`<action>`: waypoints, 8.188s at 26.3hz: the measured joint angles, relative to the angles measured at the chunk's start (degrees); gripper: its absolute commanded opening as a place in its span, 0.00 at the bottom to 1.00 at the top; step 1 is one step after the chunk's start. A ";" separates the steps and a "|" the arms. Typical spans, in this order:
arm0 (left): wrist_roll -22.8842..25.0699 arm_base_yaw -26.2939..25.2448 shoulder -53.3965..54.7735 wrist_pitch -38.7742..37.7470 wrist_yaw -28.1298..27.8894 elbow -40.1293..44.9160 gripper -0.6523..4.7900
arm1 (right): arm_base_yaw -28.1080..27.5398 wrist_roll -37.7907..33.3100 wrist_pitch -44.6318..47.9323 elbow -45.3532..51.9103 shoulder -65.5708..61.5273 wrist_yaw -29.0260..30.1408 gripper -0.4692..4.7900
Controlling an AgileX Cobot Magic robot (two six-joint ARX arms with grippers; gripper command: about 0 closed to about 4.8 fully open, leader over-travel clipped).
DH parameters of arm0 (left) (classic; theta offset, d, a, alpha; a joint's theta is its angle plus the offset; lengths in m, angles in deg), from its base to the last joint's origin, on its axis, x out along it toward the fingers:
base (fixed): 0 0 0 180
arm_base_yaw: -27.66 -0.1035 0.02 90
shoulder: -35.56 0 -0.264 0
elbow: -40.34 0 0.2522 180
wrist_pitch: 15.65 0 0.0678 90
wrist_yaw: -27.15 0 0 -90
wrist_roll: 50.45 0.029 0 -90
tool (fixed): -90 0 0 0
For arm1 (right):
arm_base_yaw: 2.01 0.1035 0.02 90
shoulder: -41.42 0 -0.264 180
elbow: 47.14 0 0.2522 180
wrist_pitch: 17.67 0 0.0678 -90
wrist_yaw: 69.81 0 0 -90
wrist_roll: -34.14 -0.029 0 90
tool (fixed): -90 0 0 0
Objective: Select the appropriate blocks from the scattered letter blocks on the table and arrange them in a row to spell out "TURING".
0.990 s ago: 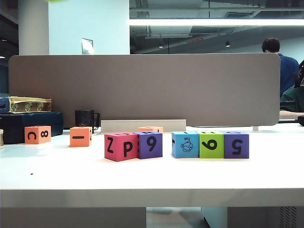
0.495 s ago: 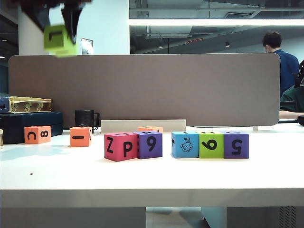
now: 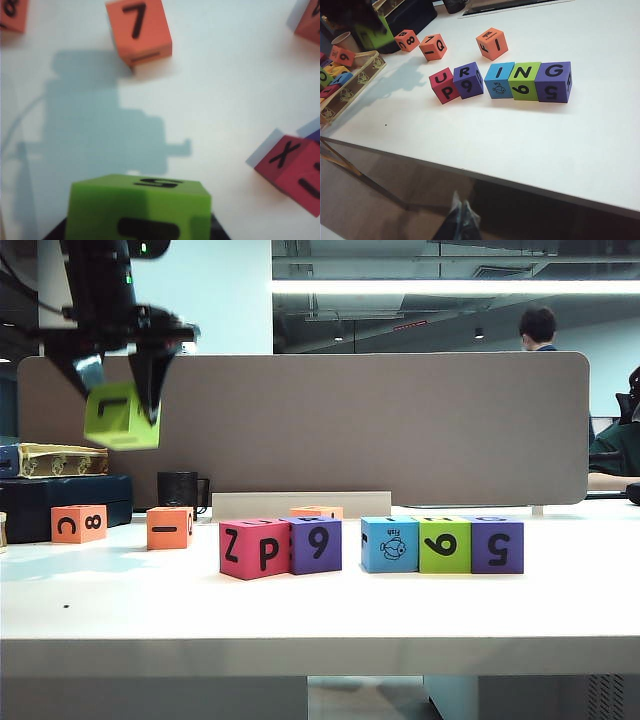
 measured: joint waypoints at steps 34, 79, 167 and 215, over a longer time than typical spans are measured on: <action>-9.07 7.26 -0.15 19.47 8.57 26.73 0.70 | -0.02 0.00 0.17 0.00 0.00 -0.81 0.09; -14.47 7.91 0.98 29.64 4.57 26.75 0.76 | -0.02 0.00 0.15 0.00 0.00 -0.79 0.09; -0.96 7.89 -1.22 42.47 2.75 37.68 0.15 | 0.00 0.00 1.05 0.00 0.00 8.92 0.09; 2.86 7.89 0.96 53.59 8.04 37.75 0.15 | 0.00 0.00 1.03 0.00 0.00 8.92 0.09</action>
